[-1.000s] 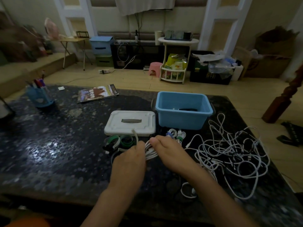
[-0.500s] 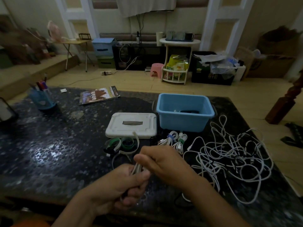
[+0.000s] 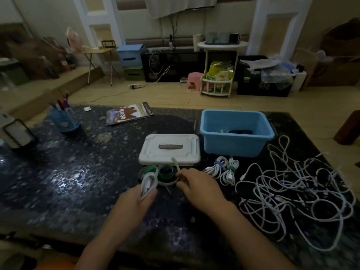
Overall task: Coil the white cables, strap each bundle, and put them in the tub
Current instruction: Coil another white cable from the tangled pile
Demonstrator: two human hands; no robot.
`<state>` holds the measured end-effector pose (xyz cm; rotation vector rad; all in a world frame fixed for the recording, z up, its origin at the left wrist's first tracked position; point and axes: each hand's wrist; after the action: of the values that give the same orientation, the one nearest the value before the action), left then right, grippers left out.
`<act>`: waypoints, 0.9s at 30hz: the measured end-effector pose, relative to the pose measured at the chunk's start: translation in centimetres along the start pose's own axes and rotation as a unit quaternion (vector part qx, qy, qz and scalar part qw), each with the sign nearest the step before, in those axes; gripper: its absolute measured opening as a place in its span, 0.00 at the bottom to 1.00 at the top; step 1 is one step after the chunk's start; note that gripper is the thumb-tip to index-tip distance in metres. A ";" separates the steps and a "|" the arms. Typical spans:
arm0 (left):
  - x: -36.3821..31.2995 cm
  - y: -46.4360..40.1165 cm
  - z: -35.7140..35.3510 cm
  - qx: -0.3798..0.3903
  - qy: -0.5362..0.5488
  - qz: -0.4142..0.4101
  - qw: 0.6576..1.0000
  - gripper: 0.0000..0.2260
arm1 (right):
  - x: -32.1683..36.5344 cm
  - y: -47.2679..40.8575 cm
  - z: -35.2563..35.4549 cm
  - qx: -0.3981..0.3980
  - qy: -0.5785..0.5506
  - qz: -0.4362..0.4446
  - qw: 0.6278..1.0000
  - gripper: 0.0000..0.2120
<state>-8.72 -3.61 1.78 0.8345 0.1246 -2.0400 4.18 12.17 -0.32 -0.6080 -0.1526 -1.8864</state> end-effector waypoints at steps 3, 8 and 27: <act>0.7 -1.2 1.3 -0.058 0.016 0.007 0.998 0.16 | -0.5 -1.3 -3.0 0.020 0.051 -0.003 0.998 0.19; 1.2 -2.3 1.8 -0.059 0.022 0.006 0.998 0.19 | -1.2 -3.1 -5.9 0.007 0.065 0.001 0.998 0.18; -2.3 -2.2 1.1 0.063 0.231 -0.056 0.969 0.17 | 3.5 0.9 3.8 -0.227 -0.435 -0.008 0.871 0.08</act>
<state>-10.20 -1.10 3.50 1.4018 0.3076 -1.9363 5.33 10.35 4.39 -1.7670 -0.2920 -1.5304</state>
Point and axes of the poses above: each hand's wrist, its own y-axis away from the middle knuckle, its own z-axis out of the back of the hand, x = y × z, and after that the axes turned 14 degrees about z, right-handed
